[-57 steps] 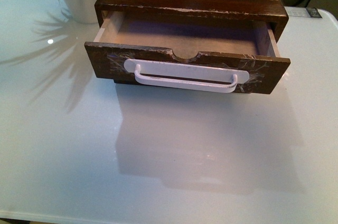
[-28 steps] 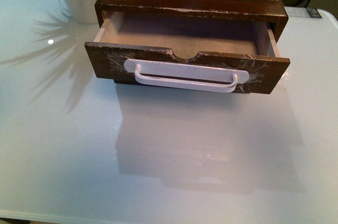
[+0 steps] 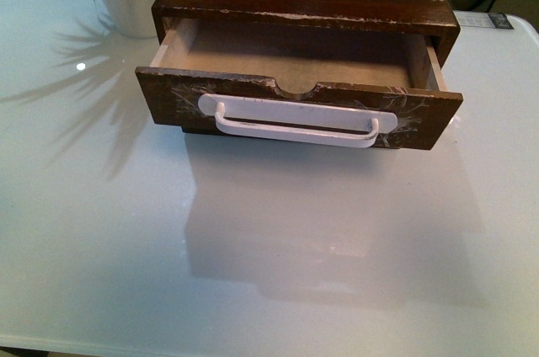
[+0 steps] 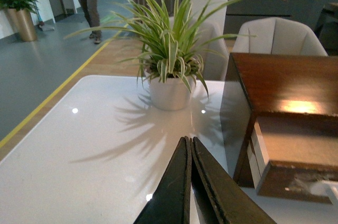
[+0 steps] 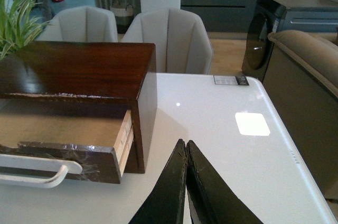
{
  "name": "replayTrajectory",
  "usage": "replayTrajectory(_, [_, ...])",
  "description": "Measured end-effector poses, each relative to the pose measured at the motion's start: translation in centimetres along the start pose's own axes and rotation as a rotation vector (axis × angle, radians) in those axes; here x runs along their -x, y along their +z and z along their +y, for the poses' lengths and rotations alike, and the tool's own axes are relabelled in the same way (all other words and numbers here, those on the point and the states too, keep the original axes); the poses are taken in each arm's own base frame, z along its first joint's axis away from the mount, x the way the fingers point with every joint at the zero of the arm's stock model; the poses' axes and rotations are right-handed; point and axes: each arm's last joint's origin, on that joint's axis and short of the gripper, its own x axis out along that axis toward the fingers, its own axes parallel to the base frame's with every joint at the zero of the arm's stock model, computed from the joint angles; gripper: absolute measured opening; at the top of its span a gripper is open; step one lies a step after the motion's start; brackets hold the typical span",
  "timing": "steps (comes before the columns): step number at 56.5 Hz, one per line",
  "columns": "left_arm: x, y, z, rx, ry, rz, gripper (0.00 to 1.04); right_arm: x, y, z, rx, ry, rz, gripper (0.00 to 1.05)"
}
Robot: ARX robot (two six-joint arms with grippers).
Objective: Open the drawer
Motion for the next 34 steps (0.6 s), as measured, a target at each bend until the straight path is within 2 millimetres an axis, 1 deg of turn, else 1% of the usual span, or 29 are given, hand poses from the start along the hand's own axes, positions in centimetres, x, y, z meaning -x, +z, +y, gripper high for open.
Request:
replayTrajectory(8, [0.9,0.2,0.0,0.0,0.0,-0.01,0.02,0.5,-0.6,0.0,0.0,0.0,-0.012,0.02])
replayTrajectory(16, [2.1,0.2,0.0,0.0,0.0,-0.009,0.02,1.1,-0.5,0.0,-0.001,0.0,-0.023,0.02])
replayTrajectory(21, [2.7,0.5,0.0,0.0,0.0,-0.02,0.02,1.4,-0.5,0.0,0.0,0.0,-0.022,0.02])
replayTrajectory(34, [3.6,0.8,0.0,0.0,0.0,-0.029,0.02,2.0,-0.5,0.0,0.0,0.0,-0.022,0.02])
